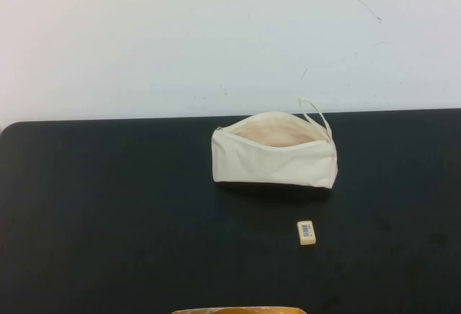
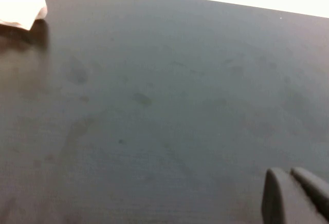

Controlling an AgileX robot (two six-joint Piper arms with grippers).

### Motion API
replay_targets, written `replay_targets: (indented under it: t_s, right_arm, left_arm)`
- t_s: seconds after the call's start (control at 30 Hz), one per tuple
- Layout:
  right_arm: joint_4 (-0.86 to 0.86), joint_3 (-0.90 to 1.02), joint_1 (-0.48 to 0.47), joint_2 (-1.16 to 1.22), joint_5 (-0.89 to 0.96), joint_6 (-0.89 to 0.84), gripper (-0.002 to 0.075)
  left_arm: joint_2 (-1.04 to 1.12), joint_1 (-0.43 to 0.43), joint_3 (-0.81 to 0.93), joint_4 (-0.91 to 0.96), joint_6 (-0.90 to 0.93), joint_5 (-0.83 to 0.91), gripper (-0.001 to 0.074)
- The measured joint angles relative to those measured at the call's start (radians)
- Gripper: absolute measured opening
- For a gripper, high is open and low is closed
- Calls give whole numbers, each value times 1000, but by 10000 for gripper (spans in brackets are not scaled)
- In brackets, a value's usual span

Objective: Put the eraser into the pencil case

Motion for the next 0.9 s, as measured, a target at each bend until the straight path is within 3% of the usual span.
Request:
replay_targets:
  t_s: [0.9]
  right_arm:
    - [0,0,0,0,0,0,-1]
  left_arm:
    - [0,0,0,-53,35,0,-1]
